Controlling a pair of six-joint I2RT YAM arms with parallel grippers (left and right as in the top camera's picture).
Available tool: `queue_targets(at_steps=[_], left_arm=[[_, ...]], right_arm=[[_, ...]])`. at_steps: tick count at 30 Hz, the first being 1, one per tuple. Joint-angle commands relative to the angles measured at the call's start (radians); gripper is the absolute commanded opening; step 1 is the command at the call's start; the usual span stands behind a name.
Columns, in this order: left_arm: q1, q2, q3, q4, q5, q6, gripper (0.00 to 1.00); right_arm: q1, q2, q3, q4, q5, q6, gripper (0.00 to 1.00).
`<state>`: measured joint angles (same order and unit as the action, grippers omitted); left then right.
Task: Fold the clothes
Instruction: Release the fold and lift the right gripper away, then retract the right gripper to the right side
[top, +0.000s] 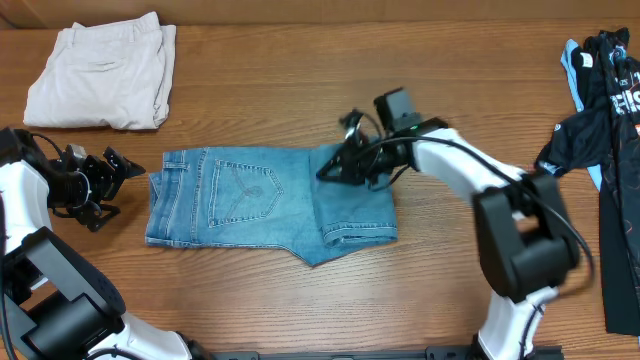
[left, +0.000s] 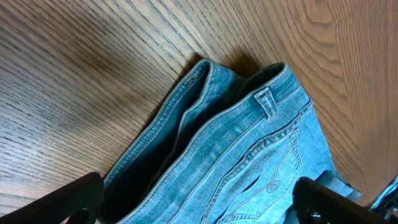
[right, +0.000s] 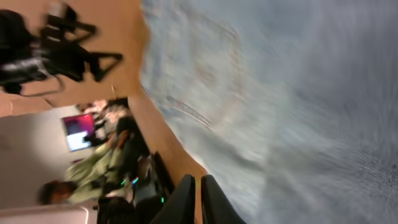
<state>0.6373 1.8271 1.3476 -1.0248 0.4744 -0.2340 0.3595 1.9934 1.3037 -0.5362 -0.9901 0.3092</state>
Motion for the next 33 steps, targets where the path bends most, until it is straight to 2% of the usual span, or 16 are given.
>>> queue_targets(at_steps=[1,12,16,23,27,33], left_arm=[[0.003,-0.01,-0.004,0.001,-0.003,-0.006,1.0],[0.003,-0.01,-0.004,-0.001,-0.003,-0.006,1.0],[0.003,-0.01,-0.004,0.0,-0.003,-0.006,1.0],[0.003,-0.01,-0.004,0.0,-0.003,-0.006,1.0],[0.003,-0.01,-0.004,-0.003,-0.003,-0.006,1.0],[0.003,-0.01,-0.004,-0.003,-0.003,-0.006,1.0]], right_arm=[[-0.008,-0.079,0.039,0.037,0.08,0.025,0.09],[0.006,0.111,0.039,0.185,0.167,0.156,0.07],[0.006,0.176,0.039,0.211,0.19,0.156,0.06],[-0.01,0.122,0.04,0.227,0.187,0.164,0.04],[-0.056,-0.002,0.04,0.154,0.113,0.156,0.04],[-0.098,-0.192,0.04,-0.15,0.05,0.002,0.04]])
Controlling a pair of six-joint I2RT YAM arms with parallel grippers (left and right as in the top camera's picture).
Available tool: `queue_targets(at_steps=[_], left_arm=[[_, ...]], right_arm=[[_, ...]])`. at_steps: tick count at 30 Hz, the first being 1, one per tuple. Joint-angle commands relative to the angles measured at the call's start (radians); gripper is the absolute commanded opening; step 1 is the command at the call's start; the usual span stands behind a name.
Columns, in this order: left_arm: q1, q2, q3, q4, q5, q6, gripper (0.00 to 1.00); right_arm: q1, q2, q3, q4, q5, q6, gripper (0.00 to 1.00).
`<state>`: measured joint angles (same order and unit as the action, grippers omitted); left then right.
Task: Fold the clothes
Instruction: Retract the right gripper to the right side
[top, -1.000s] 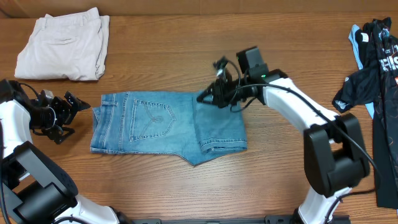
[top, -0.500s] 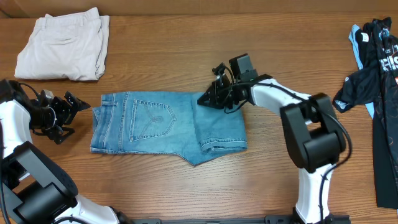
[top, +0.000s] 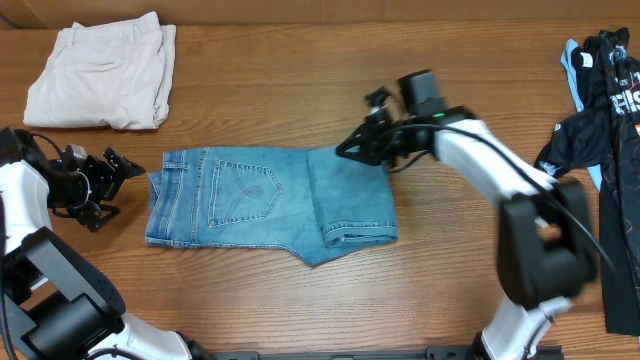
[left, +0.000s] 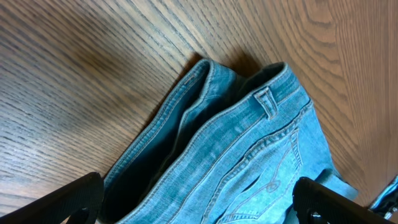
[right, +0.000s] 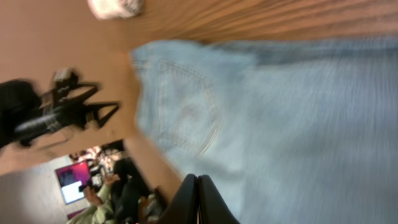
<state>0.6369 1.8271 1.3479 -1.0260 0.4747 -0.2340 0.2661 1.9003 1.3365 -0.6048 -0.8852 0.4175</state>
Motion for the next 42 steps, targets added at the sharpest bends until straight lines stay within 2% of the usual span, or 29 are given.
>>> queue_targets(at_steps=[1,4,7,9,19,25,32,39,42], left_arm=[[0.003,-0.01,-0.005,-0.002,-0.003,-0.006,1.0],[0.003,-0.01,-0.005,-0.002,-0.003,-0.006,1.0],[0.003,-0.01,-0.005,-0.003,-0.002,-0.011,1.0],[0.003,-0.01,-0.005,-0.003,-0.001,-0.018,1.0],[0.003,-0.01,-0.005,-0.009,0.016,-0.018,1.0],[0.003,-0.01,-0.005,-0.009,0.016,-0.017,1.0],[0.003,-0.01,-0.005,-0.01,0.016,-0.017,1.0],[0.003,-0.01,-0.005,-0.01,0.016,-0.017,1.0],[0.003,-0.01,-0.005,-0.008,0.016,-0.018,1.0]], right_arm=[[-0.005,-0.109,0.007,-0.152,-0.051,-0.144,0.05],[0.006,-0.106,-0.006,-0.333,-0.048,-0.238,0.04],[0.034,-0.106,-0.074,-0.328,-0.052,-0.243,0.04],[0.057,-0.106,-0.13,-0.267,-0.052,-0.223,0.04],[0.116,-0.103,-0.467,0.194,-0.052,0.106,0.04],[0.099,-0.103,-0.6,0.315,-0.052,0.209,0.06],[0.092,-0.117,-0.591,0.351,-0.064,0.216,0.04],[0.093,-0.286,-0.486,0.368,-0.07,0.261,0.04],[0.093,-0.334,-0.452,0.44,-0.069,0.261,0.08]])
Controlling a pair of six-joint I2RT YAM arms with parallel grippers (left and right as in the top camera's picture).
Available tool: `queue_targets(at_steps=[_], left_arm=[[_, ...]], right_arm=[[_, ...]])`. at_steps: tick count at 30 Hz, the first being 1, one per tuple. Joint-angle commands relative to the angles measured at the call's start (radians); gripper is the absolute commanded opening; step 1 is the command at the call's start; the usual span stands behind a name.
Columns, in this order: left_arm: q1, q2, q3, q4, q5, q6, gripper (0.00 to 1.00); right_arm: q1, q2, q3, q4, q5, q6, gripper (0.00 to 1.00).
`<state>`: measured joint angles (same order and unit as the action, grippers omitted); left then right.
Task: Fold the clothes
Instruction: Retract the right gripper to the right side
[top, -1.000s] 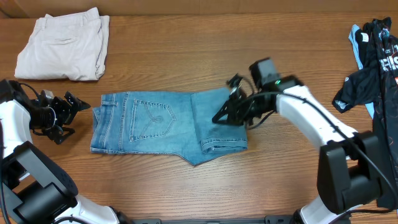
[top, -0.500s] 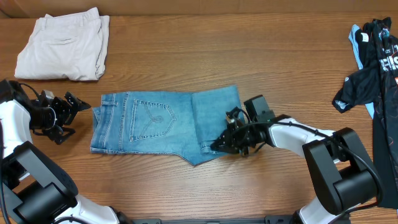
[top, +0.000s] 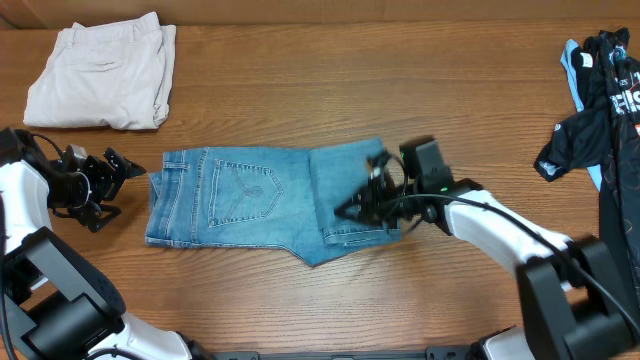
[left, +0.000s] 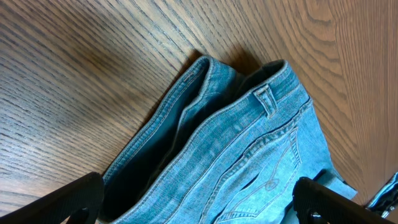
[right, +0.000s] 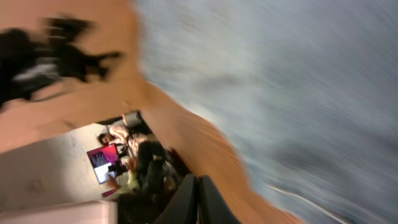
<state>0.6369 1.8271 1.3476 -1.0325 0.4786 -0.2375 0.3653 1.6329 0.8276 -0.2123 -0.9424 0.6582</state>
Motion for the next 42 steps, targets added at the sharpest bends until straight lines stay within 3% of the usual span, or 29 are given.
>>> queue_targets(at_steps=[1,7,16,21,25,28,32,33,37,42], left_arm=[[0.003,-0.01,-0.004,0.0,0.012,-0.014,1.0],[0.003,-0.01,-0.004,0.001,0.012,-0.014,1.0],[0.003,-0.01,-0.004,-0.002,0.012,-0.013,1.0],[0.003,-0.01,-0.004,-0.003,0.012,-0.013,1.0],[0.003,-0.01,-0.004,0.005,0.013,0.015,1.0],[0.003,-0.01,-0.004,0.021,0.013,0.055,1.0],[0.003,-0.01,-0.004,0.053,0.017,0.087,1.0],[0.002,-0.01,-0.004,0.061,0.019,0.098,1.0],[-0.01,-0.008,-0.004,0.093,0.016,0.141,1.0],[-0.025,0.016,-0.004,0.117,0.005,0.183,0.96]], right_arm=[[-0.006,-0.067,0.057,0.07,-0.012,0.022,0.09],[0.008,0.023,0.048,0.04,0.044,0.0,0.09],[0.113,0.323,0.048,0.05,0.048,0.07,0.04],[0.127,0.319,0.052,0.059,0.059,0.083,0.04],[0.111,0.207,0.06,0.058,0.108,0.082,0.06],[0.081,0.064,0.085,0.043,0.117,0.07,0.22],[0.034,-0.101,0.121,0.002,0.111,0.04,0.71],[0.02,-0.139,0.13,-0.016,0.112,0.026,0.78],[-0.031,-0.27,0.144,-0.085,0.113,-0.032,0.91],[-0.095,-0.39,0.145,-0.224,0.188,-0.116,0.96]])
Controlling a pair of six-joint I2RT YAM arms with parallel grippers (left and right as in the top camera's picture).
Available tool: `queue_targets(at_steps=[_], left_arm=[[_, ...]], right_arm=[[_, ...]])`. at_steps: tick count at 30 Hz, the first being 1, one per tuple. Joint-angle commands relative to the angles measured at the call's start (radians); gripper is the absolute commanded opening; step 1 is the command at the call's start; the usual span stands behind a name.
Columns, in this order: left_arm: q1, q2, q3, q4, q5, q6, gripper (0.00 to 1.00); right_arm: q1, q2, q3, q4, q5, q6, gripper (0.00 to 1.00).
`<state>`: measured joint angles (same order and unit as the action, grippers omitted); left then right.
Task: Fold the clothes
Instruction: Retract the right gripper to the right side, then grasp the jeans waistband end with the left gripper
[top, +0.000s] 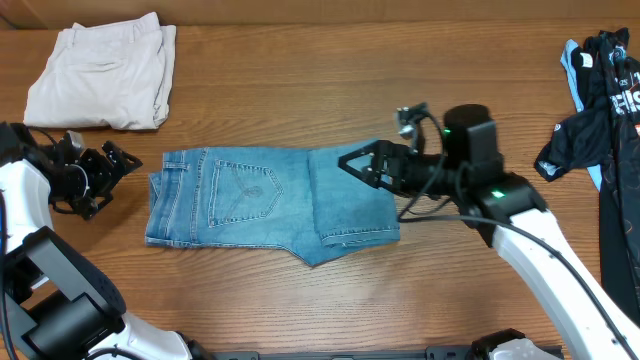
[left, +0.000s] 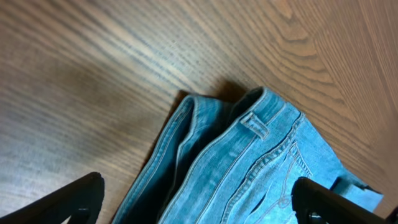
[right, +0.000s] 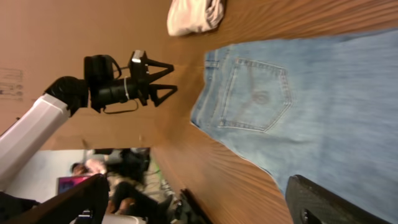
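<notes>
Blue denim shorts (top: 265, 200) lie folded on the table's middle, back pocket up, the folded leg part on the right. My right gripper (top: 362, 165) hangs open over their upper right edge, nothing between its fingers. In the right wrist view the shorts (right: 298, 93) spread out below the open right gripper (right: 196, 205). My left gripper (top: 108, 178) stands open just left of the waistband, apart from it. The left wrist view shows the waistband (left: 249, 155) ahead of the open left gripper (left: 196, 202).
Folded beige shorts (top: 100, 70) lie at the back left corner. A heap of black and blue clothes (top: 600, 110) lies along the right edge. Bare wood table (top: 300, 90) surrounds the denim shorts.
My right gripper was shut low over the shorts' lower right part; now it is open and higher, over their upper right edge. The left gripper has drawn slightly back from the waistband.
My right gripper was shut on the top of the folded shorts near the fold, then shut at their upper right edge, then shut low at the lower right. Now it is open above them. The shorts stayed folded in place; the left gripper stayed open.
</notes>
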<state>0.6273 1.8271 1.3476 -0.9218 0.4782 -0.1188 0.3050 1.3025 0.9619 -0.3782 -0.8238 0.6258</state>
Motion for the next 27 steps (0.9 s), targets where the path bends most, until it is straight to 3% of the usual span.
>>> queue_targets(at_steps=[1,10,15,20,27], left_arm=[[-0.018,0.026,-0.004,0.007,0.005,0.077,0.96],[-0.021,0.145,-0.004,0.009,0.017,0.148,0.97],[-0.029,0.194,-0.004,0.013,0.021,0.169,0.96],[-0.047,0.24,-0.004,0.007,0.019,0.187,0.87],[-0.095,0.305,-0.004,-0.027,0.037,0.268,0.88]], right_arm=[[-0.043,-0.075,0.012,-0.09,0.107,-0.098,0.97],[-0.058,-0.167,0.171,-0.548,0.665,-0.164,1.0],[-0.058,-0.167,0.221,-0.628,0.682,-0.189,1.0],[-0.058,-0.167,0.221,-0.646,0.681,-0.189,1.0],[-0.058,-0.167,0.221,-0.642,0.682,-0.189,1.0]])
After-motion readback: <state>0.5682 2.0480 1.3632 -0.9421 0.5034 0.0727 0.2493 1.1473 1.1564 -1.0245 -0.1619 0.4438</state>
